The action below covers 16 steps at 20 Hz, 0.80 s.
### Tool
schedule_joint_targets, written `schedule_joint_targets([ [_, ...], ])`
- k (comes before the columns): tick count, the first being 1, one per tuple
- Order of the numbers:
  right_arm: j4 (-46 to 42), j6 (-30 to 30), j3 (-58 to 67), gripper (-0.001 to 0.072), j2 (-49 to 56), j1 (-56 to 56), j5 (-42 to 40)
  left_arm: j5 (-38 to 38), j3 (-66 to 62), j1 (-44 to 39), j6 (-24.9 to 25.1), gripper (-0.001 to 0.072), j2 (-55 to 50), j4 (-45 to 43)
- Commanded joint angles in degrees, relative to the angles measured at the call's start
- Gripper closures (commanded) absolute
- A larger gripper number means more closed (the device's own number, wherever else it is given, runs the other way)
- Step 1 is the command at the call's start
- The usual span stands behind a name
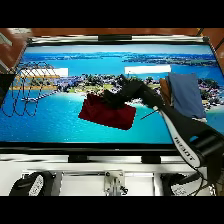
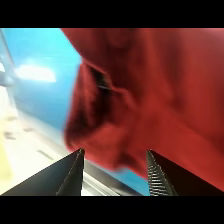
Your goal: Fold the shirts.
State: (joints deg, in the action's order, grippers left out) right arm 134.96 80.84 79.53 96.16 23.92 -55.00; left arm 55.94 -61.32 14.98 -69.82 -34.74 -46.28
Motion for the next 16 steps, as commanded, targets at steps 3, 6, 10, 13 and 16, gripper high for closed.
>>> schedule_joint_targets([
  [3, -30.14, -5.79, -0.57, 0.0044, -6.32, -11.13, -25.11, 0.66, 1.57, 0.35, -0.15, 0.0676, 0.37, -0.46],
  [6, -24.98, -6.91, -5.66, 0.0044, -6.56, -13.51, -19.63, 0.66, 1.57, 0.35, -0.17, 0.0676, 0.35, -0.46],
  [10, -15.28, -6.47, -12.24, 0.0044, -4.37, -12.24, -8.96, 0.55, 1.57, 0.35, -0.20, 0.0675, 0.33, -0.46],
  [13, -9.40, -1.92, -12.26, 0.0044, -0.44, -9.55, -6.78, 0.04, 1.57, 0.35, -0.17, 0.0675, 0.33, -0.46],
  [16, -3.89, 3.34, -11.91, 0.0479, 0.63, -7.69, -2.03, 0.04, 1.57, 0.35, -0.20, 0.0675, 0.33, -0.46],
])
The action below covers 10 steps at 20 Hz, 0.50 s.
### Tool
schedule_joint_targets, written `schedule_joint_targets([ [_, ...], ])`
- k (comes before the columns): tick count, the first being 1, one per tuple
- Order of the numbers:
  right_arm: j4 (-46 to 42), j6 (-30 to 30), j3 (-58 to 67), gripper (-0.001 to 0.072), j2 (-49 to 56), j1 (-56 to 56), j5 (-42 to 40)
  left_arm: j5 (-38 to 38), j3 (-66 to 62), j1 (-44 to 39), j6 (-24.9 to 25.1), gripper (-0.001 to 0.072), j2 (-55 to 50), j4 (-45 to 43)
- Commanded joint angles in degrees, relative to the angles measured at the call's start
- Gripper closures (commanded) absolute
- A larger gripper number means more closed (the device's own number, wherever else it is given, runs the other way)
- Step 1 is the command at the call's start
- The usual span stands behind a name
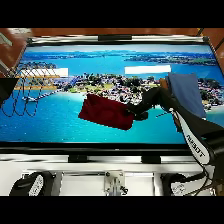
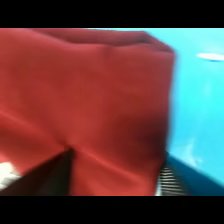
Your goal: Fold the shirts.
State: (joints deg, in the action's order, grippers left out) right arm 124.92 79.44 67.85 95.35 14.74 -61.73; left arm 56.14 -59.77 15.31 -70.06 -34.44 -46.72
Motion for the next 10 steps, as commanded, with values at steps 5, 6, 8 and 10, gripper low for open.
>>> schedule_joint_targets([
  [5, 6.14, 9.79, 11.98, 0.0637, -0.96, -2.99, -3.89, -0.13, 0.02, 0.02, 0.07, 0.0675, 0.02, -0.02],
  [6, 6.14, 9.75, 15.47, 0.0637, -2.25, -4.55, -4.42, -0.13, 0.02, 0.02, 0.09, 0.0675, 0.02, -0.02],
  [8, 6.14, 8.15, 22.43, 0.0637, -5.07, -8.31, -4.07, -0.13, 0.02, 0.02, 0.09, 0.0675, 0.02, -0.02],
  [10, 6.14, 4.66, 28.72, 0.0637, -7.13, -13.11, -2.58, -0.09, 0.02, 0.02, 0.07, 0.0675, 0.02, -0.02],
])
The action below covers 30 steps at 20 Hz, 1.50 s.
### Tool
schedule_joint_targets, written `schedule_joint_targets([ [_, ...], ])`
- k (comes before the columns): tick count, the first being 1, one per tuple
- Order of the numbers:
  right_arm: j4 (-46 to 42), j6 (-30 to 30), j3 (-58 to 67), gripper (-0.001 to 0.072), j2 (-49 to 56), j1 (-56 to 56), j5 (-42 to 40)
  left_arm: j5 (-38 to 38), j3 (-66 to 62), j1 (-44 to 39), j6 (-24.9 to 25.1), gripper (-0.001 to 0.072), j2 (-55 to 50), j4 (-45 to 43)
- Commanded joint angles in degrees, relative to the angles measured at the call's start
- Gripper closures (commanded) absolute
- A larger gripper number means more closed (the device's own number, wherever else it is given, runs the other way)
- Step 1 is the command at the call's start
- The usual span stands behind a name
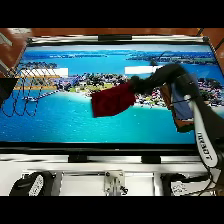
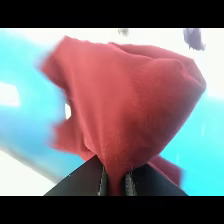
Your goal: Fold the shirts.
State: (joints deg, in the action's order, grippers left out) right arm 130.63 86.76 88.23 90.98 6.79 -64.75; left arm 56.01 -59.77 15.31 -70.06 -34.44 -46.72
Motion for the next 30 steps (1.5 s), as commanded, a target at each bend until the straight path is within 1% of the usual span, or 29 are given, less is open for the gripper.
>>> schedule_joint_targets([
  [1, 0.44, -4.63, 10.54, 0.0637, -3.50, -7.56, 1.77, 0.07, 0.02, 0.02, 0.09, 0.0675, 0.02, -0.02],
  [4, 0.39, -8.31, 16.94, 0.0637, -3.93, -14.86, 4.52, 0.20, 0.02, 0.02, 0.07, 0.0675, 0.04, 0.00],
  [7, 0.48, -9.84, 19.19, 0.0637, -3.93, -20.50, 9.35, 0.20, 0.02, 0.02, -0.35, 0.0675, 0.04, 0.00],
  [9, 0.20, -9.77, 19.21, 0.0637, -3.87, -22.99, 13.73, 0.20, 0.02, 0.02, -0.35, 0.0675, 0.04, 0.00],
  [13, -0.79, -8.98, 19.21, 0.0637, -3.26, -25.16, 24.74, 0.22, 0.02, 0.02, -0.37, 0.0675, 0.04, 0.00],
  [15, -0.90, -7.89, 19.21, 0.0637, -2.62, -25.29, 30.64, 0.20, 0.02, 0.02, -1.42, 0.0675, 0.04, 0.00],
  [21, -0.17, -8.13, 19.21, 0.0637, 1.68, -23.45, 50.93, 0.20, 0.02, 0.02, -1.79, 0.0675, 0.04, 0.00],
  [23, -0.20, -8.11, 19.21, 0.0637, 2.99, -23.47, 55.52, 0.20, 0.02, 0.02, -1.79, 0.0675, 0.02, 0.00],
  [25, -1.70, -8.02, 19.21, 0.0637, 4.11, -23.85, 54.55, 0.17, 0.02, 0.02, -1.79, 0.0675, 0.02, 0.00],
  [26, -3.82, -7.34, 19.19, 0.0637, 4.55, -23.87, 50.82, 0.15, 0.02, 0.02, -1.77, 0.0675, 0.00, -0.02],
  [27, -7.78, -5.97, 19.19, 0.0637, 4.85, -24.20, 44.28, 0.17, 0.02, 0.02, -1.79, 0.0675, -0.02, -0.02],
  [28, -12.57, -5.97, 19.19, 0.0637, 4.94, -24.72, 36.20, 0.17, 0.02, 0.02, -1.77, 0.0675, 0.00, -0.02],
  [29, -16.41, -6.47, 19.19, 0.0637, 4.92, -25.09, 28.72, 0.17, 0.02, 0.02, -1.79, 0.0675, 0.02, -0.02],
  [30, -18.32, -7.91, 19.19, 0.0637, 4.68, -25.70, 21.29, 0.20, 0.02, 0.02, -1.79, 0.0675, 0.04, -0.02],
])
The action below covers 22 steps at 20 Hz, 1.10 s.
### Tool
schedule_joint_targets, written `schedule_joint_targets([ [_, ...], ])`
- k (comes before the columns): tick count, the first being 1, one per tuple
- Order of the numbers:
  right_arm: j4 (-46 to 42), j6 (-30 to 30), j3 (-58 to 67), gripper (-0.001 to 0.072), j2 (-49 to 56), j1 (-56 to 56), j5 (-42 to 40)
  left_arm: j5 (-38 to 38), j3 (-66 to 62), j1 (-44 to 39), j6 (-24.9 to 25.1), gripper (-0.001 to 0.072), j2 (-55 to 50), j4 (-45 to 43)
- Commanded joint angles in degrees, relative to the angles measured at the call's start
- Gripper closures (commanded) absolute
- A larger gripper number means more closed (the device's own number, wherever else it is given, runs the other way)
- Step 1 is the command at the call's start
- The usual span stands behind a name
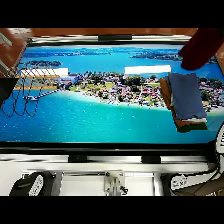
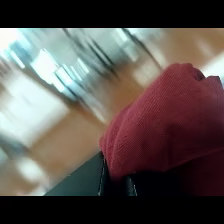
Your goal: Fold the shirts.
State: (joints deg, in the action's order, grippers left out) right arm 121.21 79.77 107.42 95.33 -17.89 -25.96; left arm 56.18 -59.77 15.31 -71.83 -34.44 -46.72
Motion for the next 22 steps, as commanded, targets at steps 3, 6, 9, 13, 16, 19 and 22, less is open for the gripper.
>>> schedule_joint_targets([
  [3, -10.12, -2.80, 0.02, 0.0637, -2.03, -2.89, -34.47, 0.00, 0.02, 0.02, 0.02, 0.0675, 0.04, -0.02],
  [6, -17.97, -6.16, 0.02, 0.0637, -5.79, -3.13, -46.36, 0.00, 0.02, 0.02, 0.17, 0.0675, 0.04, -0.02],
  [9, -25.16, -8.96, 0.00, 0.0636, -7.65, -3.13, -59.91, 0.00, 0.02, 0.02, 0.17, 0.0675, 0.02, -0.02],
  [13, -25.68, -9.25, -6.56, 0.0636, -7.65, -2.95, -69.09, 0.02, 0.02, 0.02, 0.17, 0.0675, 0.04, -0.02],
  [16, -27.28, -9.73, -12.55, 0.0636, -7.65, -2.95, -71.28, 0.00, 0.02, 0.02, 0.17, 0.0675, 0.04, -0.02],
  [19, -27.67, -11.69, -17.00, 0.0546, -7.65, -2.95, -70.55, 0.00, 0.02, 0.02, 0.15, 0.0675, 0.04, -0.02],
  [22, -30.97, -9.07, -17.84, 0.0196, -8.17, -2.99, -71.60, 0.00, 0.02, 0.02, 0.15, 0.0674, 0.00, -0.02],
])
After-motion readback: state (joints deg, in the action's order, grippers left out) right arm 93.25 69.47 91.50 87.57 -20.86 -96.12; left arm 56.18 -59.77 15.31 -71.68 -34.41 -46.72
